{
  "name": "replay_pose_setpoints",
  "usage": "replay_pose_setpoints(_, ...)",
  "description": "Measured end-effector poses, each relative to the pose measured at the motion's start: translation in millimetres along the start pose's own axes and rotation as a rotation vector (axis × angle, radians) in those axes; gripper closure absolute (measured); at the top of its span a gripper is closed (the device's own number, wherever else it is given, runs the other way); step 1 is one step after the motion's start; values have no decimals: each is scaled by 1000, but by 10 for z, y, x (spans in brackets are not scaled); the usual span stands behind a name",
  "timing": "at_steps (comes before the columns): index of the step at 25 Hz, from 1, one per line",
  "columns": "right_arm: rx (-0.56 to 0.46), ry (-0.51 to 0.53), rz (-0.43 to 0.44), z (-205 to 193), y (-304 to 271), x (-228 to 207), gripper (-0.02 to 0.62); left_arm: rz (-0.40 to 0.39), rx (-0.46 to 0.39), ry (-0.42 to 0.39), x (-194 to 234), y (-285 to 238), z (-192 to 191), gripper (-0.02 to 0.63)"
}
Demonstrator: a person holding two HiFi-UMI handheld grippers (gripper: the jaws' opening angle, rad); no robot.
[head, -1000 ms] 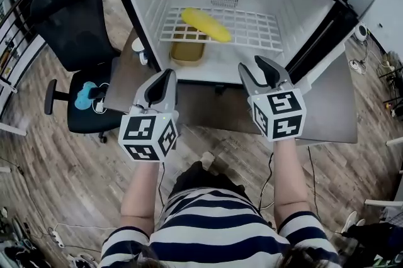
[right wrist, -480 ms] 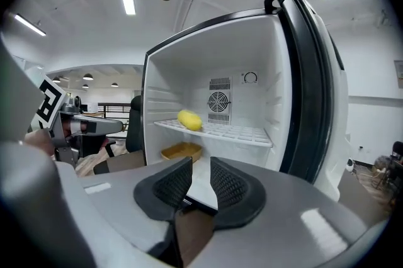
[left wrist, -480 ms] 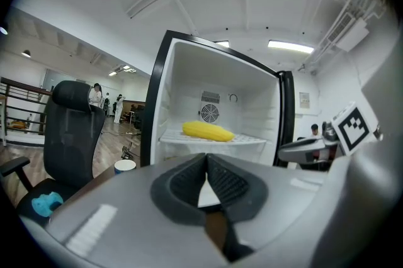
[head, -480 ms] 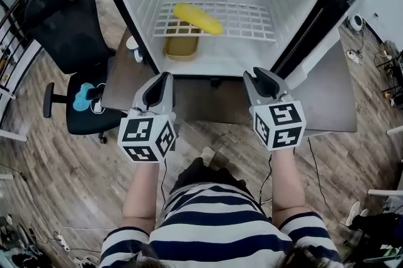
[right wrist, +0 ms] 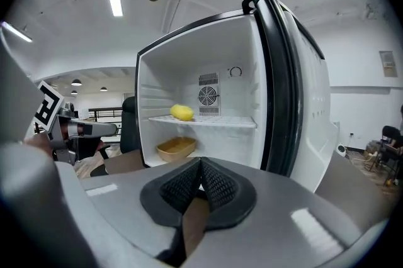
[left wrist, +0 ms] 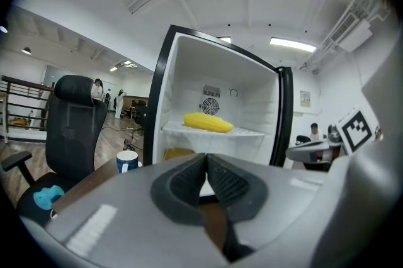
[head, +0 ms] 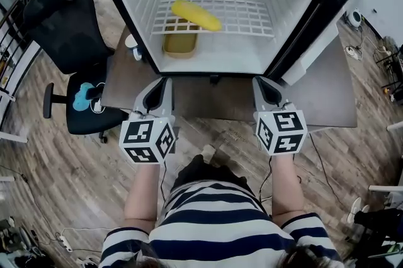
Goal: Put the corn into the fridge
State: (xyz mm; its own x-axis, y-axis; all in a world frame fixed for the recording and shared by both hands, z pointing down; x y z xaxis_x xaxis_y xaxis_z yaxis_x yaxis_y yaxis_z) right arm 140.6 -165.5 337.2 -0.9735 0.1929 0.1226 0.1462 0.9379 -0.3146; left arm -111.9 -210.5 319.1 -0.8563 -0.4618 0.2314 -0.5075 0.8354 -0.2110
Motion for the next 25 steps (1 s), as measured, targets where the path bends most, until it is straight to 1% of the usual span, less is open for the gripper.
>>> replay_pose_setpoints(13, 55, -50, -20, -264, 102, -41, 600, 15, 35, 13, 19, 34, -154, 606)
replay_pose_setpoints(25, 46, -86, -3, -277, 105, -72, 600, 23, 47, 10, 17, 0, -179, 606)
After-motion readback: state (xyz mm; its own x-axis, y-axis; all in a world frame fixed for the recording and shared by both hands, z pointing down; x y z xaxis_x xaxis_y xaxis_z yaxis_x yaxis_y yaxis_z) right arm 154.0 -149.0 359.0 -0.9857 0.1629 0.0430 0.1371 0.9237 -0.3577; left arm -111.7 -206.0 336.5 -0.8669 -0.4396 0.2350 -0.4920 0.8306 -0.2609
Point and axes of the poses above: the fingertips, and each gripper's own axes: y backward along the fingers, x to its left, z out of its top, the point moved 5 cm from there along y, backward along the fingers, and after that the axes turned 7 degrees about y, right-handed, at the moved point
